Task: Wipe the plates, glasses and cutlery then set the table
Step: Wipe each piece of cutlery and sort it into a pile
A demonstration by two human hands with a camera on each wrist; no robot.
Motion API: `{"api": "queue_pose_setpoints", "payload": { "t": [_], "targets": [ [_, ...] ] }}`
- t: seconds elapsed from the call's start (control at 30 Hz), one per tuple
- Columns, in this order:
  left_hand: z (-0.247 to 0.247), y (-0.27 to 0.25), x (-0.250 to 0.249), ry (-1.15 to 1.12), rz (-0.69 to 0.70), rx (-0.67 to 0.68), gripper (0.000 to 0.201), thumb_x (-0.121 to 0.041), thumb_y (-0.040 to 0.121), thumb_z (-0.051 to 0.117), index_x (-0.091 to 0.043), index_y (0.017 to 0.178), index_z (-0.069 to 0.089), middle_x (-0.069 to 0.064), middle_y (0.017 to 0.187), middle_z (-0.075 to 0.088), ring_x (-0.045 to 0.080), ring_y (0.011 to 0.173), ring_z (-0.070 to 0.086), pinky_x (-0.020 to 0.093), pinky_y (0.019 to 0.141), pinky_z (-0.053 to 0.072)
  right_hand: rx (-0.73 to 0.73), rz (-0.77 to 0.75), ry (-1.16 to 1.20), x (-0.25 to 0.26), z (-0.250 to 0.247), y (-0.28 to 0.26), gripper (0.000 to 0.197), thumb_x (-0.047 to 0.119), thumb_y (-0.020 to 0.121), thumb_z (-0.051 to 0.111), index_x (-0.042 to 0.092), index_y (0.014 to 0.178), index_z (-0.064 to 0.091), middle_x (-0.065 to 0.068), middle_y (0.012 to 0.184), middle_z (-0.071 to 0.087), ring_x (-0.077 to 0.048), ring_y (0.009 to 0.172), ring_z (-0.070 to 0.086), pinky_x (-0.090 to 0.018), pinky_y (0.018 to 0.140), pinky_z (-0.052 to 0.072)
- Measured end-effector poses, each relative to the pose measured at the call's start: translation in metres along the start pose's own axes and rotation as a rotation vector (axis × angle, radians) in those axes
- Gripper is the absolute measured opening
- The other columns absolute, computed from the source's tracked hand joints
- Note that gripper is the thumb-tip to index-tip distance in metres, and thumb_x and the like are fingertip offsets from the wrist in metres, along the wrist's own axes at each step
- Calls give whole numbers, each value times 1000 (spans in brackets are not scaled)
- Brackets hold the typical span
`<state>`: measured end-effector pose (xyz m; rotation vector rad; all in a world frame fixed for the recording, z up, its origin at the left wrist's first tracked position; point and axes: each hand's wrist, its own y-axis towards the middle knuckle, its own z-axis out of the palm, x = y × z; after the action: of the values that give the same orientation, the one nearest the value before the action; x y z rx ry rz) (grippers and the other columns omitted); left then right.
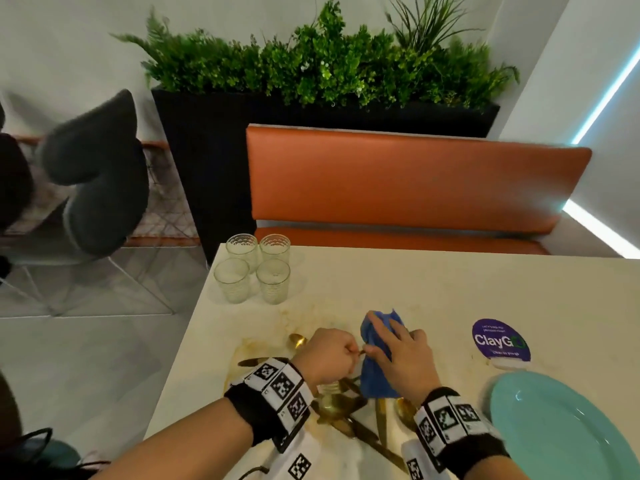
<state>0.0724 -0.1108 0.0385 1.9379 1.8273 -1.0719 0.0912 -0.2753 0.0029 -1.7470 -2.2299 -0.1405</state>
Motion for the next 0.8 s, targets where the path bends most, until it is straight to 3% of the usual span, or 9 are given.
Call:
{"api": "queue_pose_setpoints", "payload": {
  "t": [0.1, 0.17, 0.27, 0.33, 0.4, 0.43, 0.57, 0.67, 0.8],
  "targets": [
    [-8, -5, 11, 51, 51, 11, 23, -13, 88, 54, -10, 104, 70, 6, 109, 69, 20, 102, 61, 20, 78, 42, 62, 126, 292, -2, -4, 1, 56, 53, 83, 56, 23, 130, 45, -3, 116, 58, -23, 101, 49, -27, 79, 44],
    [-16, -5, 14, 34, 99, 23, 23, -13, 88, 55, -9, 105, 70, 7, 108, 69, 19, 102, 61, 12, 71, 37, 48, 177, 524, 3, -7, 3, 24, 41, 82, 66, 22, 93, 57, 1, 88, 63, -17, 81, 56, -20, 63, 43],
    [-28, -2, 17, 41, 164, 50, 22, -10, 88, 54, -7, 103, 70, 8, 106, 71, 19, 101, 62, 12, 68, 34, -56, 303, 785, 17, -8, 9, 32, 31, 83, 66, 15, 60, 51, -1, 58, 55, -19, 59, 52, -29, 58, 42],
    [-36, 1, 21, 34, 177, 35, 23, -8, 87, 52, -4, 100, 71, 9, 103, 72, 20, 99, 63, 16, 71, 37, -123, 374, 913, 26, -3, 17, 29, 27, 85, 65, 10, 63, 54, -9, 62, 59, -26, 65, 57, -38, 65, 49],
    [-44, 5, 28, 9, 183, 26, 22, -8, 87, 52, -2, 96, 71, 10, 99, 73, 18, 93, 64, 18, 72, 41, -104, 361, 1060, 37, 0, 24, 9, 17, 85, 65, 12, 87, 59, -17, 90, 66, -34, 87, 63, -49, 83, 53],
    [-48, 6, 34, -7, 185, 33, 21, -9, 87, 53, -1, 94, 71, 10, 96, 73, 16, 87, 63, 17, 71, 42, -71, 354, 1084, 39, 0, 27, 15, 12, 84, 66, 15, 96, 57, -17, 100, 65, -34, 95, 62, -52, 87, 51],
    [-61, 11, 52, -46, 188, 128, 19, -11, 86, 56, -1, 88, 72, -3, 72, 69, -1, 63, 53, 13, 64, 40, -5, 335, 795, 52, -2, 35, 15, 26, 79, 71, 16, 80, 59, -12, 87, 68, -32, 86, 64, -45, 77, 54],
    [-66, 14, 54, -63, 205, 122, 18, -11, 85, 56, -5, 89, 72, 5, 88, 73, 13, 81, 62, 17, 67, 41, -201, 503, 568, 69, -5, 35, 33, 39, 88, 57, 15, 67, 51, -9, 73, 60, -28, 72, 55, -31, 58, 40],
    [-59, 16, 53, -70, 189, 85, 20, -11, 87, 53, 3, 85, 68, 17, 96, 70, 29, 93, 61, 28, 74, 44, -409, 780, 947, 80, 8, 41, 47, 46, 87, 57, 1, 100, 62, -20, 94, 64, -33, 86, 60, -41, 79, 50]
  ]
}}
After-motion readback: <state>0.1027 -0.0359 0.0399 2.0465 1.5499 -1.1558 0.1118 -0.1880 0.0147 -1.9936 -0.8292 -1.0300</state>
